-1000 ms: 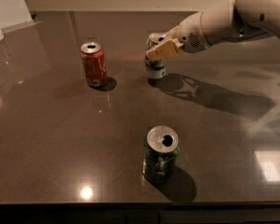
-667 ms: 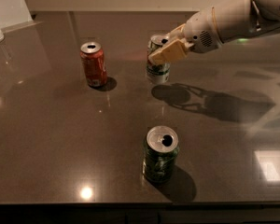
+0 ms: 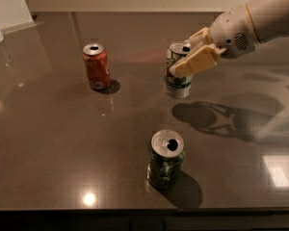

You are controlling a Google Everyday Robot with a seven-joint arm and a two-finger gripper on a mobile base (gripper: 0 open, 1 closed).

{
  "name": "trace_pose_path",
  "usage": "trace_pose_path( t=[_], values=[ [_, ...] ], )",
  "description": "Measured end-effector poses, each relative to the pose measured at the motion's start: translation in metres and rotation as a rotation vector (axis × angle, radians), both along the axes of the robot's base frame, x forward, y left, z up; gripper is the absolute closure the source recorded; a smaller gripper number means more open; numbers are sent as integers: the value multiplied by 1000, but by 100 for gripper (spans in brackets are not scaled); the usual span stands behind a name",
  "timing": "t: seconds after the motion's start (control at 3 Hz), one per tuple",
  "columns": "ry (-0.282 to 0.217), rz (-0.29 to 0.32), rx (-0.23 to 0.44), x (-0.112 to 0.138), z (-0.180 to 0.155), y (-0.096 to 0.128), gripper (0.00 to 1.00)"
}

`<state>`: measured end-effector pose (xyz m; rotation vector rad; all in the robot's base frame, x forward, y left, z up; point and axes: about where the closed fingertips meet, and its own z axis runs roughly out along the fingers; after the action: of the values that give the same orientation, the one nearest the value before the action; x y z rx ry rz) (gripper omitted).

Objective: Move 7up can near green can

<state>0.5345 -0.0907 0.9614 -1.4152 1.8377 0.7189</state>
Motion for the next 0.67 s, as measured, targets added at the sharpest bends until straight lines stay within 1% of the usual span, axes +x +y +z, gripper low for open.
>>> trace_pose_path(
  t=[0.33, 0.67],
  values=[
    [27, 90, -34, -41, 2, -23, 100],
    [40, 154, -42, -69, -3, -37, 100]
  ],
)
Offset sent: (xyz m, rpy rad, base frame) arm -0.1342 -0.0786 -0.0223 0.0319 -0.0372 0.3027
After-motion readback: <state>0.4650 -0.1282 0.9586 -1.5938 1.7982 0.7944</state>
